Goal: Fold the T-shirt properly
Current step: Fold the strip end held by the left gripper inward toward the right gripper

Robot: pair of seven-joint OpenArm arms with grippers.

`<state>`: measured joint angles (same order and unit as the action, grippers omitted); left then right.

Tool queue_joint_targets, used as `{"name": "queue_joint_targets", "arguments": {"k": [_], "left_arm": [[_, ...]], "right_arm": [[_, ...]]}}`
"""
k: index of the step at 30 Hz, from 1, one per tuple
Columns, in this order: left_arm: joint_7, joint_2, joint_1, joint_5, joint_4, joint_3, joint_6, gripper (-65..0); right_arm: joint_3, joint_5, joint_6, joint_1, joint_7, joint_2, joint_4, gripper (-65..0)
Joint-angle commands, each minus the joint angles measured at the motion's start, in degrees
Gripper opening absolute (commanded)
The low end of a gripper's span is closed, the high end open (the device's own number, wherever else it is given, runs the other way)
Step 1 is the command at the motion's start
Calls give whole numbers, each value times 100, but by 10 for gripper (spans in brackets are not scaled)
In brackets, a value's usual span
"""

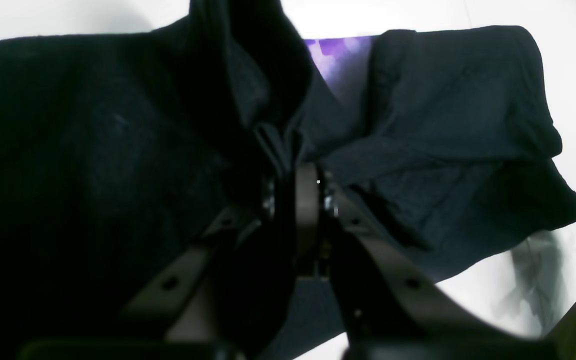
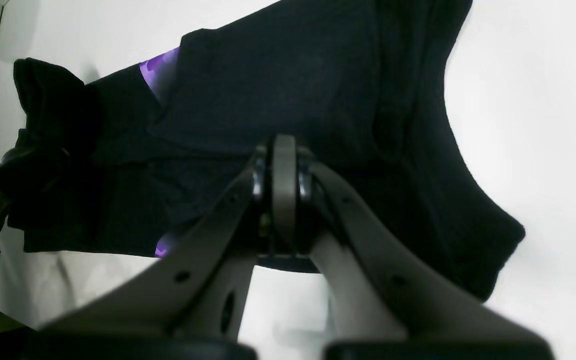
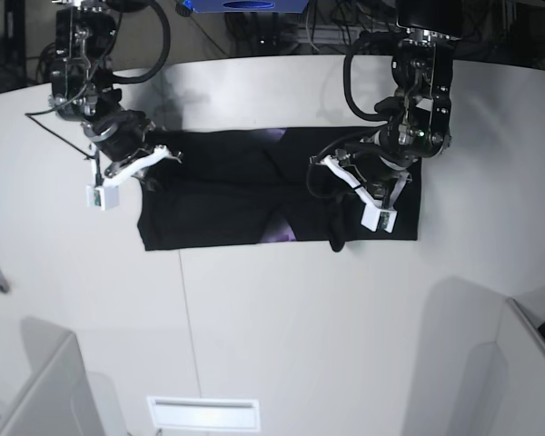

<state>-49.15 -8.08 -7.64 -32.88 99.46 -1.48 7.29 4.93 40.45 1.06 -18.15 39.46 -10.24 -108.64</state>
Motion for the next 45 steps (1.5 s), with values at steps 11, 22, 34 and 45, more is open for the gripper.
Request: {"name": "queue_joint_targets", "arguments": {"k": [11,22,34,45], "left_arm": [[84,-14,56,-92,80,11,23,-650],[84,-14,56,-83,80,11,23,-650],[84,-6,65,-118,72,11,23,-268],[84,74,267,-127,98,-815,23,-179]], "right_arm": [[30,74,-31,26,-109,-44,-112,-650],[30,74,-31,26,-74,-44,-112,-650],[21,74,-31,26,-91,-44,-112,-650],[39,74,-31,61,-100,-44,-103,-650]]}}
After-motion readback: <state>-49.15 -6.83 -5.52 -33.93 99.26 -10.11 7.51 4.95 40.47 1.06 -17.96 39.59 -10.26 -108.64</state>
